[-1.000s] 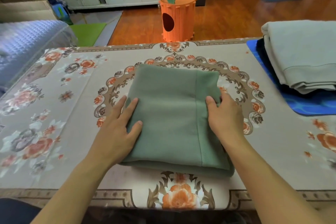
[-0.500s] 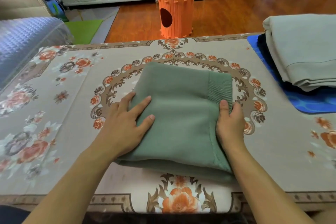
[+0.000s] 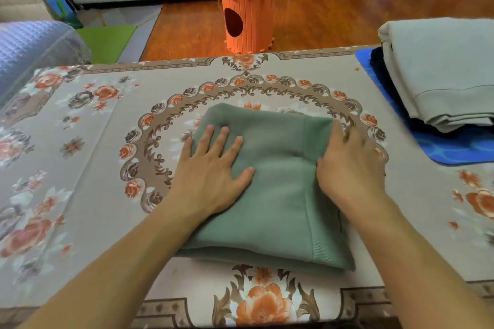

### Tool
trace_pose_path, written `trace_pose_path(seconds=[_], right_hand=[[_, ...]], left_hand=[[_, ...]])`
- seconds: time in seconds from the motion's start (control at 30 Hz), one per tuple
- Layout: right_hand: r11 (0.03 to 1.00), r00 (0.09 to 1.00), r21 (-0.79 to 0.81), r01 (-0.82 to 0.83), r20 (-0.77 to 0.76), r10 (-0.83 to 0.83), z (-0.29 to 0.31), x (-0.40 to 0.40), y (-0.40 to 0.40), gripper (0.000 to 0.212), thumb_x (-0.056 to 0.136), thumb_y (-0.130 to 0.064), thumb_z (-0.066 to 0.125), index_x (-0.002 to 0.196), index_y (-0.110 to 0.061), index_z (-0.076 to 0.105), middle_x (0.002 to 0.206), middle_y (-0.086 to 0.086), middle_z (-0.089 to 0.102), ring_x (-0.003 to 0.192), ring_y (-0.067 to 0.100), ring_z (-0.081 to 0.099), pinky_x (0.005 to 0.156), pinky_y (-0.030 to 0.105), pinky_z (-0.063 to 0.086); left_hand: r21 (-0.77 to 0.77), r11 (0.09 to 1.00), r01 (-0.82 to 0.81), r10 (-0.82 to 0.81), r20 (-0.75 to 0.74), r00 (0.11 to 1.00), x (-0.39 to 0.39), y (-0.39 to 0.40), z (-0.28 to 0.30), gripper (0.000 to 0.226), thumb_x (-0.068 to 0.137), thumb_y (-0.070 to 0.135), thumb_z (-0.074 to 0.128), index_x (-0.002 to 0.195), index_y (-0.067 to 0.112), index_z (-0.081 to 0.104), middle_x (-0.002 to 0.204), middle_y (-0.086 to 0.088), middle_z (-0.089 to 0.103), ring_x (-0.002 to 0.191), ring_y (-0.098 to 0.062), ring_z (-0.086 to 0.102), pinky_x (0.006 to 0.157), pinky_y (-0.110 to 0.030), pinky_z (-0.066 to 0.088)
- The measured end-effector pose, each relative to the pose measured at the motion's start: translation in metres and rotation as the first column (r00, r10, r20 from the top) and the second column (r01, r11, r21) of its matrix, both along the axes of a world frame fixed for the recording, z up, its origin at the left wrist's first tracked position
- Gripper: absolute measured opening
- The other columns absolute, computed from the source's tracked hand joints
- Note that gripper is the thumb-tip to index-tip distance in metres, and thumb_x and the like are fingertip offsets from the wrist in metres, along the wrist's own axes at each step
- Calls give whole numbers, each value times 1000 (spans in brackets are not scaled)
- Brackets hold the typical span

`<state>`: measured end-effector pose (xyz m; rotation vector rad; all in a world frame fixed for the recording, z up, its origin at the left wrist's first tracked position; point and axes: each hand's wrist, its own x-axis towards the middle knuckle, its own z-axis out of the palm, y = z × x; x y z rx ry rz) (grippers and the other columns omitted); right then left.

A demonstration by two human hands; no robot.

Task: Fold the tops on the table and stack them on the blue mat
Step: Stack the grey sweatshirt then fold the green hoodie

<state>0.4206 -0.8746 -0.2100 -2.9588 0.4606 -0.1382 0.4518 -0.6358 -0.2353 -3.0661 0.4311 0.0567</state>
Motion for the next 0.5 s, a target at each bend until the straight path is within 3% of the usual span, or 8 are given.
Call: trace_pose_path(seconds=[0.07, 0.13, 0.17, 0.23, 0.3, 0.4, 0.5], right_hand=[[987, 947, 17, -162, 283, 150, 31, 26, 18, 62, 94, -19, 49, 152, -14, 28, 150, 18, 37, 133, 40, 36, 105, 53, 35], [892, 844, 45, -449, 351, 407, 42, 61, 47, 58, 100, -34, 38, 156, -22, 29, 159, 13, 30, 145, 38, 26, 117, 52, 23], [843, 822, 48, -535, 260, 507, 36, 77, 59, 58, 102, -43, 30, 157, -27, 25, 164, 9, 22, 151, 35, 16, 122, 53, 15], [829, 827, 59, -557, -55, 560, 1, 96, 67, 62, 102, -58, 16, 159, -36, 8, 169, 0, 5, 155, 30, 0, 123, 54, 1], [852, 824, 79, -517, -222, 521, -35, 102, 57, 67, 98, -66, 13, 159, -39, -2, 169, 1, 4, 155, 30, 1, 123, 52, -1], [831, 793, 108, -546, -252, 554, -43, 108, 46, 71, 98, -68, 16, 158, -38, -7, 169, 2, 1, 155, 29, 2, 124, 50, 0], [773, 746, 89, -628, -214, 631, -40, 105, 34, 72, 98, -67, 17, 159, -35, -5, 169, 0, 4, 154, 26, 7, 125, 46, 5]], left_hand=[[17, 1000, -1, 2, -5, 1000, 0, -1, 0, 81, 90, 77, 6, 161, 39, 7, 170, 6, 1, 156, -20, -11, 124, -55, 1], [19, 1000, -1, 1, -1, 1000, -1, -4, -1, 81, 90, 77, 9, 161, 38, 10, 171, 5, 3, 157, -21, -10, 123, -57, 1], [16, 1000, 0, 0, 8, 1000, -1, -5, -1, 81, 90, 76, 10, 161, 37, 12, 171, 4, 4, 157, -22, -9, 123, -57, 1], [10, 1000, 1, -1, 18, 1000, -2, -4, 1, 80, 91, 74, 11, 161, 37, 12, 171, 3, 5, 157, -22, -9, 123, -58, 1], [35, 999, 16, -16, 3, 1000, -8, -4, 3, 78, 93, 73, 7, 161, 36, 12, 171, 4, 3, 156, -23, -10, 122, -59, 0], [18, 999, 49, -47, -96, 994, -2, -3, 19, 72, 95, 72, 15, 158, 40, 26, 169, 5, 14, 156, -24, 0, 122, -60, 8], [-184, 983, 14, -24, -51, 998, 50, -3, 47, 48, 99, 54, 38, 136, 32, 58, 144, -4, 52, 137, -31, 41, 108, -51, 38]])
